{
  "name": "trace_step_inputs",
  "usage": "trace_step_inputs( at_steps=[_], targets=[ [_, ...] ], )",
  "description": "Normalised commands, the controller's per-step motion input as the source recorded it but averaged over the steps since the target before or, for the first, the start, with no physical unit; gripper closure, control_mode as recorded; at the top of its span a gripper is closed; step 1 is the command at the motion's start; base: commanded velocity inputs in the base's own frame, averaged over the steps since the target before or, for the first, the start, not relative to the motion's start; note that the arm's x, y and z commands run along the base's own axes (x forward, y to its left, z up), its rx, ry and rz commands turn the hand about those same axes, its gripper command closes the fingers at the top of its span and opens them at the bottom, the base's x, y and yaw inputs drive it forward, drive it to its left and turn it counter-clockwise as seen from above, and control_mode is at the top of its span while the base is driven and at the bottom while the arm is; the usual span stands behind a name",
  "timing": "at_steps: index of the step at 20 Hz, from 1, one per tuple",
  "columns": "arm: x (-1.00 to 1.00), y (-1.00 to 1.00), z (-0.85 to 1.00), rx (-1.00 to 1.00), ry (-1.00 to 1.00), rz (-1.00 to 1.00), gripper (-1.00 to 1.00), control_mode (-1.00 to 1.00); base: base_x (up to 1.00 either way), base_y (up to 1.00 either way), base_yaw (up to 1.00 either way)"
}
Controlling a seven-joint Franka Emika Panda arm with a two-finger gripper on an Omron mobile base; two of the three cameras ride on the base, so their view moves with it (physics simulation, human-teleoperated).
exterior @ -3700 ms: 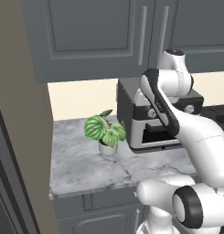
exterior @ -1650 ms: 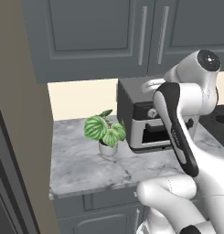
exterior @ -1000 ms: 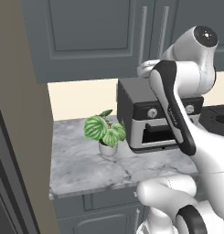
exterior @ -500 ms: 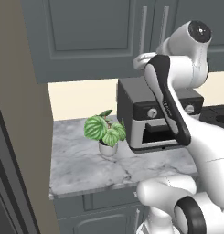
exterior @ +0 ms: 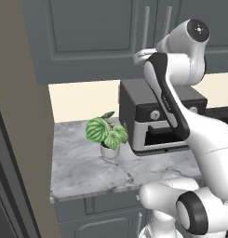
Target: Open the cabinet and move the ladle to the pot. Then close the cabinet.
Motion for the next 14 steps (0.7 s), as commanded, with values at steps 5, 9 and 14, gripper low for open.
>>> trace_step_inputs(
  at_steps=[5,9,14],
  targets=[
    [0.31,0.01,0.07,0.0,-0.03,0.0,-1.0,-1.0,0.0,0.0,0.0],
    [0.34,0.05,0.01,0.0,-0.05,0.0,-1.0,-1.0,0.0,0.0,0.0],
    [0.37,0.09,0.0,0.0,-0.02,0.0,-1.0,-1.0,0.0,0.0,0.0]
  ],
)
